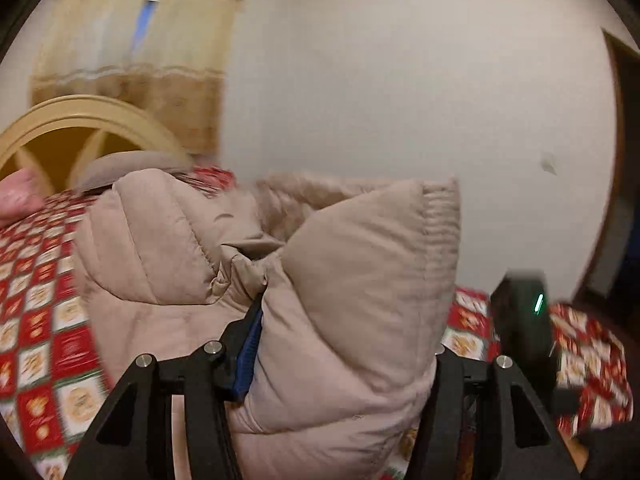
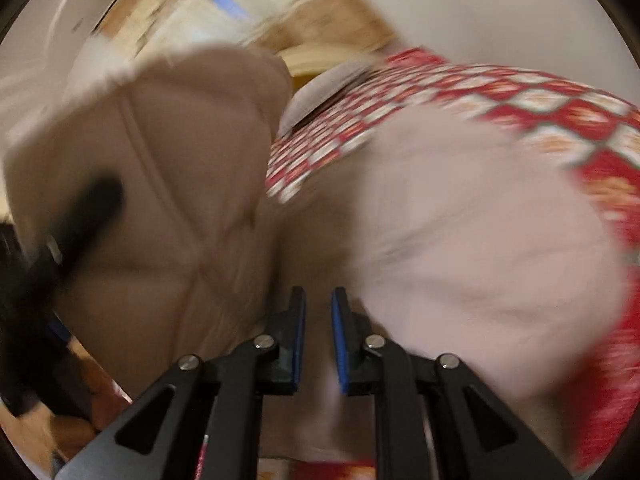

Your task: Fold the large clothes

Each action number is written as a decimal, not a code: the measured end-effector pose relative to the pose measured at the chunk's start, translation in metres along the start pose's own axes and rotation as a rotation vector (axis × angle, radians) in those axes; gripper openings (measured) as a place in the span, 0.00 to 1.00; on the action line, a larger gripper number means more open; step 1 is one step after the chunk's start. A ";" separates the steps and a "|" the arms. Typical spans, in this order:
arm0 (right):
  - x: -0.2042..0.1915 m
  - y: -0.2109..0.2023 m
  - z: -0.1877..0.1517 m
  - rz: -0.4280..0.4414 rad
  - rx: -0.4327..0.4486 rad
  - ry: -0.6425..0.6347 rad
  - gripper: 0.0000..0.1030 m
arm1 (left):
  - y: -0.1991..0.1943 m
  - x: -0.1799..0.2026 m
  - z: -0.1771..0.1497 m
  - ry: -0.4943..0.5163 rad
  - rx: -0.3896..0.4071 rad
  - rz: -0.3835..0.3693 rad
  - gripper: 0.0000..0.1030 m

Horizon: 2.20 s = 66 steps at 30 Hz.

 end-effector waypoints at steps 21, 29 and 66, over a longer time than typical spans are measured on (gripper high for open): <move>0.062 -0.045 0.102 -0.108 0.061 -0.105 0.58 | 0.105 0.059 -0.077 0.213 -0.240 -0.143 0.55; 0.082 0.020 0.069 -0.130 -0.131 -0.130 0.18 | 0.025 0.063 -0.067 0.276 -0.257 -0.093 0.57; 0.083 -0.062 0.111 -0.063 0.073 -0.151 0.26 | 0.112 -0.004 -0.056 0.167 -0.281 0.193 0.76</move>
Point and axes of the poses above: each gripper's, at about its wrist camera, not at the fingertips, and y roughly the way its jaws point, x to its right, z to its top, the point moved 4 cm from there along y, roughly the way its jaws point, and after that the axes turned 3 degrees about x, right-handed, at the moved point
